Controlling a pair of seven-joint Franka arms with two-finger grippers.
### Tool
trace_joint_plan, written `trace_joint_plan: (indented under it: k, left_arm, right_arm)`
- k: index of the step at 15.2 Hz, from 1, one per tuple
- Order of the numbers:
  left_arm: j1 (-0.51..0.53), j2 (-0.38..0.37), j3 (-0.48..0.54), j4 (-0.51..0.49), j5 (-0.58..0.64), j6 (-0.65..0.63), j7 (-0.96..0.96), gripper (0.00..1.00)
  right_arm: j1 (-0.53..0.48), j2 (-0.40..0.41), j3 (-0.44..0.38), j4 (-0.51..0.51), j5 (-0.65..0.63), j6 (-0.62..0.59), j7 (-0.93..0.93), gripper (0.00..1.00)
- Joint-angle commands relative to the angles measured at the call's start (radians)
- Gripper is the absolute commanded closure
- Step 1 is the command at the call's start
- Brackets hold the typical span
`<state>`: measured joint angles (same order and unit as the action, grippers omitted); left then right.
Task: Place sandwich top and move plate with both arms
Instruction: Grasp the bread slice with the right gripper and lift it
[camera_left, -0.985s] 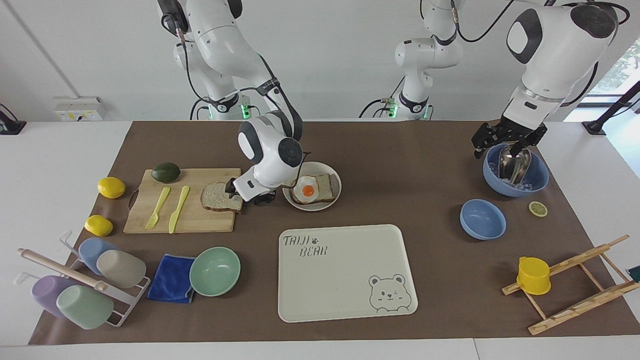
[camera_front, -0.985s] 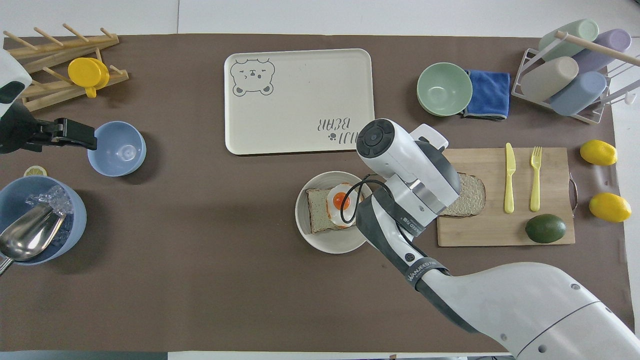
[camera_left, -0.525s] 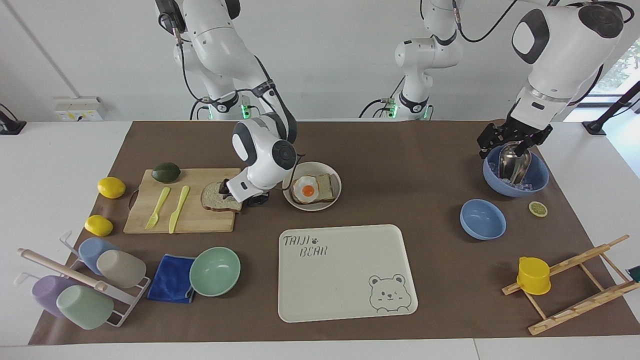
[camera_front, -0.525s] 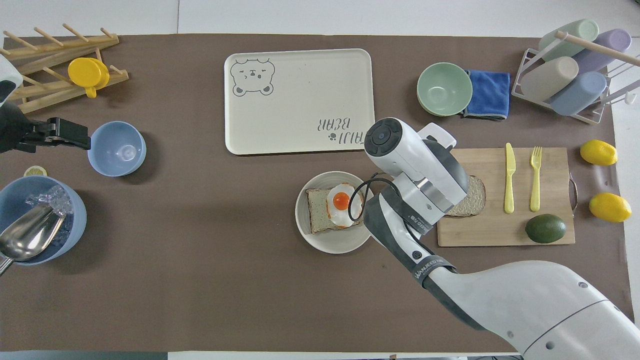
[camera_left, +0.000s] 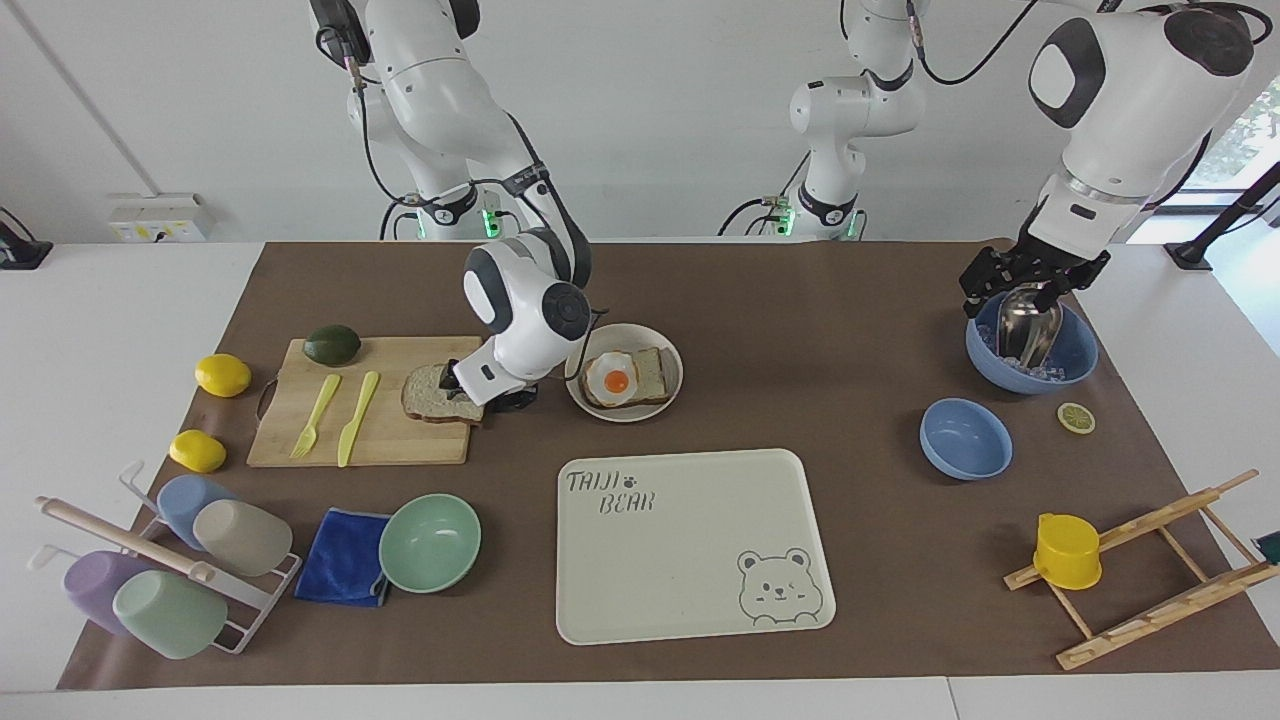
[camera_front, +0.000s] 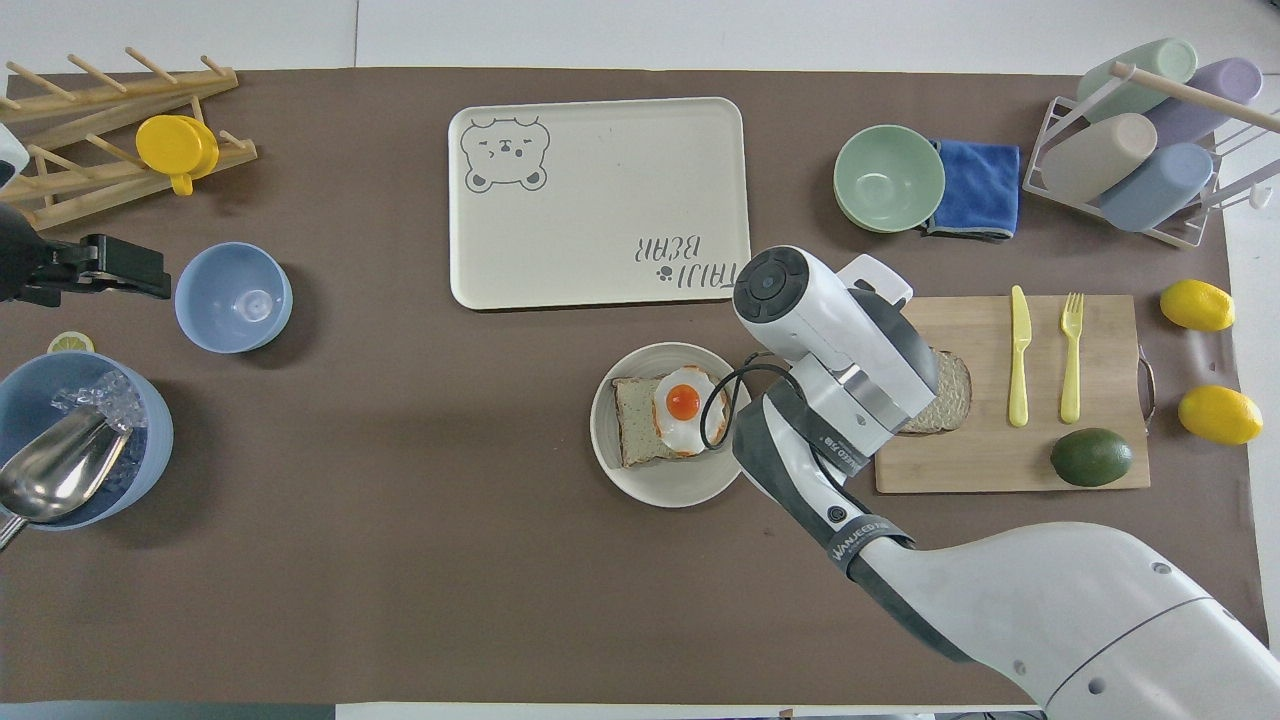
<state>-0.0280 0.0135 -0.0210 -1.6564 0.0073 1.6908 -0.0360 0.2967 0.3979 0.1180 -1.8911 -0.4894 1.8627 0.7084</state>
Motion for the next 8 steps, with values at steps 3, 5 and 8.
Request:
trace_joint_plan:
  k: [3, 5, 8]
  left_arm:
    - [0.014, -0.027, -0.007, -0.029, 0.008, -0.003, 0.004, 0.0]
    - [0.013, -0.027, -0.007, -0.029, 0.008, -0.01, 0.004, 0.0]
    - [0.013, -0.027, -0.007, -0.029, 0.008, -0.01, 0.004, 0.0]
  right_arm:
    - [0.004, -0.037, 0.006, -0.052, -0.018, 0.019, 0.033, 0.58]
    - [0.004, -0.037, 0.006, -0.046, -0.017, 0.013, 0.031, 1.0]
    - [0.007, -0.031, 0.009, 0.03, -0.008, -0.063, 0.022, 1.0]
